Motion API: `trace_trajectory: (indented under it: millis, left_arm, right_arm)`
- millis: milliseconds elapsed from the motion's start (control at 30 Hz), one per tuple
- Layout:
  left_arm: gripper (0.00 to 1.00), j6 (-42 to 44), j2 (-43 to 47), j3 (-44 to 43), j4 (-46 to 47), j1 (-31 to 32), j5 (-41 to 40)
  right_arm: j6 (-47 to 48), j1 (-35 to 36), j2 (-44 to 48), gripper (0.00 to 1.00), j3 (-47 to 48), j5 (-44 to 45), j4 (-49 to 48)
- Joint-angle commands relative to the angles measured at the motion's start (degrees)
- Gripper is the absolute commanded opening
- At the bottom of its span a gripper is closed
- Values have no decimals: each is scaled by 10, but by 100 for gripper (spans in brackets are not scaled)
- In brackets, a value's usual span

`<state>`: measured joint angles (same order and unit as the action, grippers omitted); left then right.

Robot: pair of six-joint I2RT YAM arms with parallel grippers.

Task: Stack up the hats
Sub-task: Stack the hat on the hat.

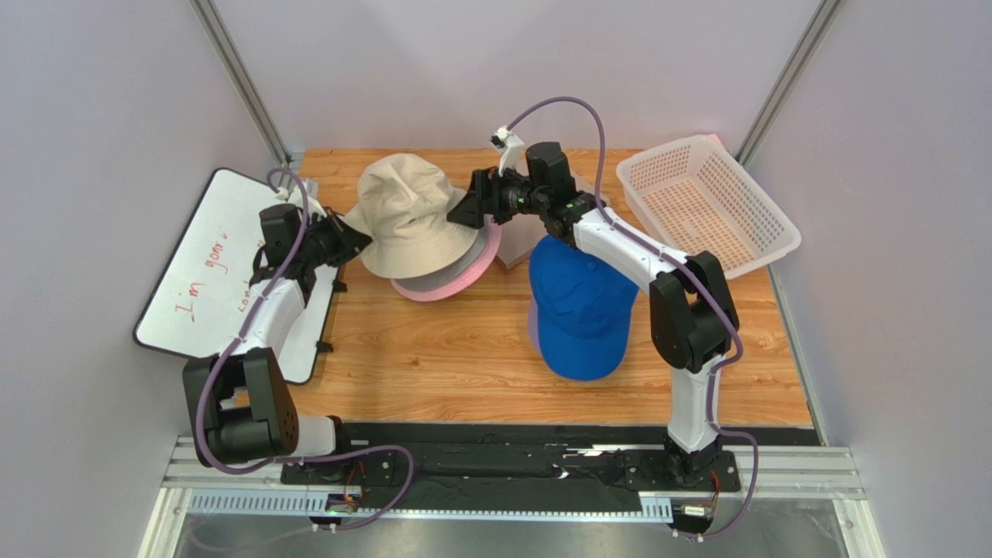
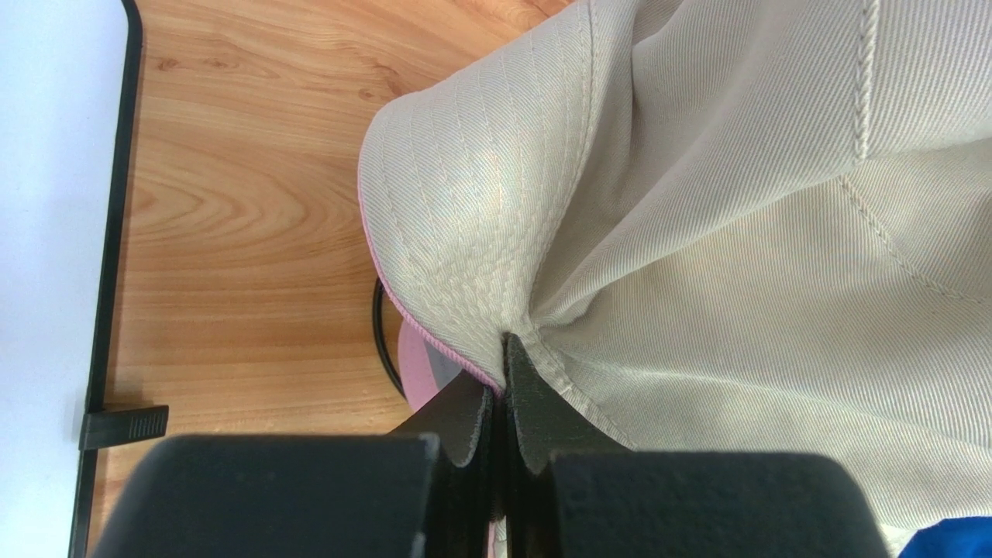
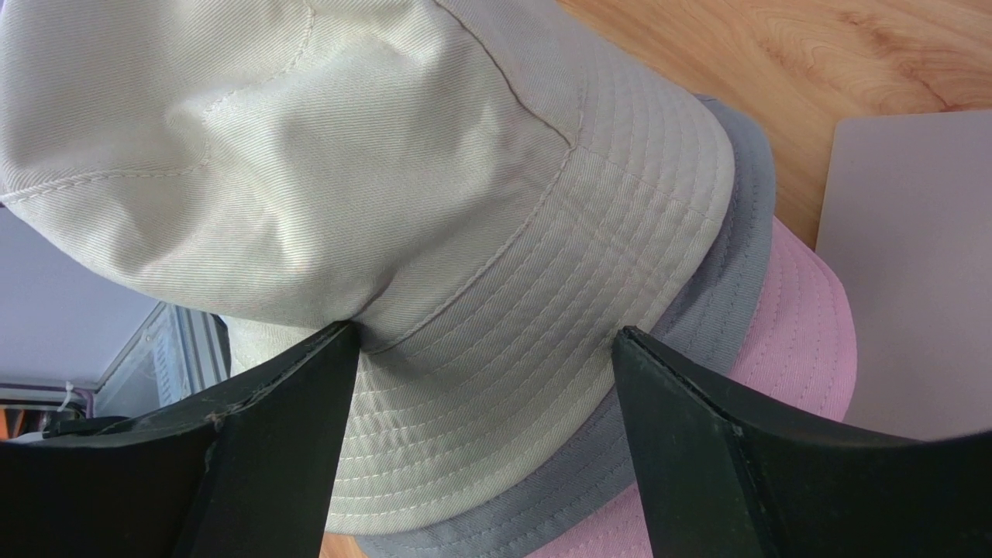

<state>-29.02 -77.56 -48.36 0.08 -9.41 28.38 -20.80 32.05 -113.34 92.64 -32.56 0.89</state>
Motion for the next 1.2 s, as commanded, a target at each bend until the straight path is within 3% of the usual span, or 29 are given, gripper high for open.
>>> trace_trajectory:
  millis: [0, 267, 500, 600, 633, 800, 900, 933, 1000, 1167]
  left_arm:
    - [0, 13, 24, 5, 21, 4, 17]
    - [0, 12, 30, 5, 23, 4, 19]
    - [0, 11, 36, 7, 25, 4, 21]
    - [0, 10, 39, 8, 26, 4, 22]
    - [0, 10, 40, 8, 26, 4, 21]
    - [0, 6, 44, 8, 33, 4, 27]
    - [0, 5, 51, 11, 34, 4, 28]
    - [0, 4, 62, 13, 38, 4, 26]
    - [0, 2, 65, 15, 41, 4, 26]
    - [0, -13, 80, 20, 70, 4, 50]
  right_arm:
    - [0, 2, -14, 82, 0, 10, -14]
    - [-3, 0, -27, 90, -4, 13, -11]
    - [-12, 1, -22, 88, -13, 2, -11]
    - [-22, 2, -17, 70, -20, -14, -15]
    - [-22, 2, -14, 60, -24, -12, -15]
    - [-18, 1, 11, 41, -36, -6, -19]
    - [-13, 1, 25, 23, -35, -5, -12]
    - [-7, 3, 38, 9, -38, -1, -11]
    - [0, 3, 55, 2, -42, 12, 0]
    - [41, 8, 100, 1, -49, 77, 42]
